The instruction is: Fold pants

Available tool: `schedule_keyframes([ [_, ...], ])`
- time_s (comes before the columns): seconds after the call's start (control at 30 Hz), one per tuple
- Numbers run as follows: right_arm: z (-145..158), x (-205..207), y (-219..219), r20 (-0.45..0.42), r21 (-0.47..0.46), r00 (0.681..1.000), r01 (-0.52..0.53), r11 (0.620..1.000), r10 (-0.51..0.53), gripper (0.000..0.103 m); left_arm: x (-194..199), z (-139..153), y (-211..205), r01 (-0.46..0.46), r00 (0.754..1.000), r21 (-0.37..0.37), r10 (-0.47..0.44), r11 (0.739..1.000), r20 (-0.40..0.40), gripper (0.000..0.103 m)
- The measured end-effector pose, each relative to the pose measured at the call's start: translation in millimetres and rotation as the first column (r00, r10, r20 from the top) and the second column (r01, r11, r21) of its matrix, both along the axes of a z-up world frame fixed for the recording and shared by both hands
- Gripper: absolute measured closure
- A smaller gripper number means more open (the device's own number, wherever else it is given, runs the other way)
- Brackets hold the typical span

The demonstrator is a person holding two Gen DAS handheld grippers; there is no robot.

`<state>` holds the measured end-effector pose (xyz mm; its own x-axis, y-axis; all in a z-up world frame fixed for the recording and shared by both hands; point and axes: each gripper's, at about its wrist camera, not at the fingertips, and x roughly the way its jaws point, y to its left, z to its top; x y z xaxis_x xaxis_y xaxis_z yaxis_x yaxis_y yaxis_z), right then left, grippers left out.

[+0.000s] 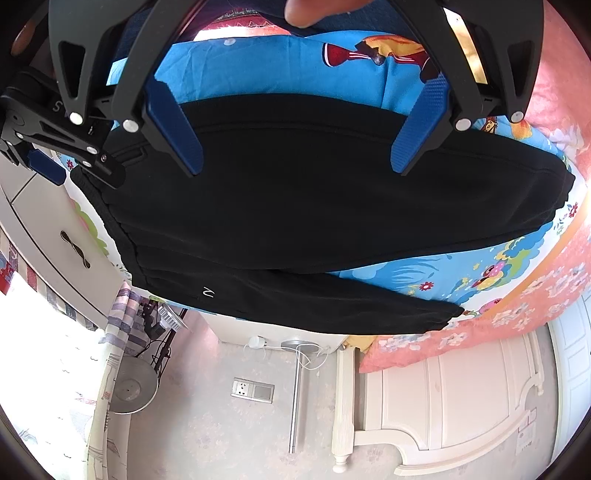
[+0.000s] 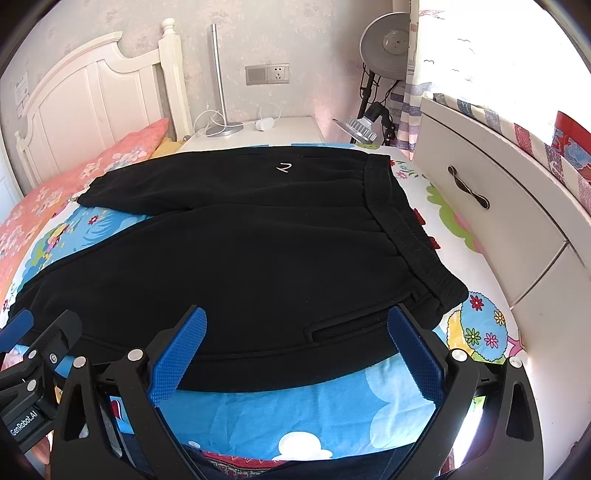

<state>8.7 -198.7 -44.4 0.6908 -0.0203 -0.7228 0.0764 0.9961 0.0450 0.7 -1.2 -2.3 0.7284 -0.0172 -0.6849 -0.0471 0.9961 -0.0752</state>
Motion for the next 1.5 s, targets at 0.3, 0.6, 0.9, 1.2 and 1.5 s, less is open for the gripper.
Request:
schedule_keyframes([
  [0.3, -0.4, -0.3, -2.7, -0.006, 0.019, 1.0, 0.005, 1.0, -0.005, 0.007, 0.6, -1.5, 1.7, -0.001, 1.0, -0.003, 0.001, 1.0, 0.0, 0.002],
  [0.6, -0.9, -1.0, -2.0, -0.006, 0.018, 1.0, 0.006, 1.0, -0.005, 0.007, -0.2, -1.2, 2.2, 0.0, 1.0, -0.005, 0.0, 1.0, 0.0, 0.002],
  [0.9, -0.8, -0.8, -2.2, -0.006, 0.018, 1.0, 0.006, 1.0, -0.006, 0.007, -0.2, -1.1, 2.4, -0.001, 1.0, -0.006, 0.001, 1.0, 0.0, 0.002],
  [1.2, -1.1, -0.8, -2.5, -0.007, 0.018, 1.0, 0.005, 1.0, -0.005, 0.007, 0.0, -1.8, 2.4, 0.0, 1.0, -0.007, 0.0, 1.0, 0.0, 0.002],
  [1.5, -1.5, -1.1, -2.0, -0.006, 0.018, 1.0, 0.006, 1.0, -0.006, 0.007, -0.3, -2.0, 2.3, -0.001, 1.0, -0.007, 0.001, 1.0, 0.001, 0.002],
])
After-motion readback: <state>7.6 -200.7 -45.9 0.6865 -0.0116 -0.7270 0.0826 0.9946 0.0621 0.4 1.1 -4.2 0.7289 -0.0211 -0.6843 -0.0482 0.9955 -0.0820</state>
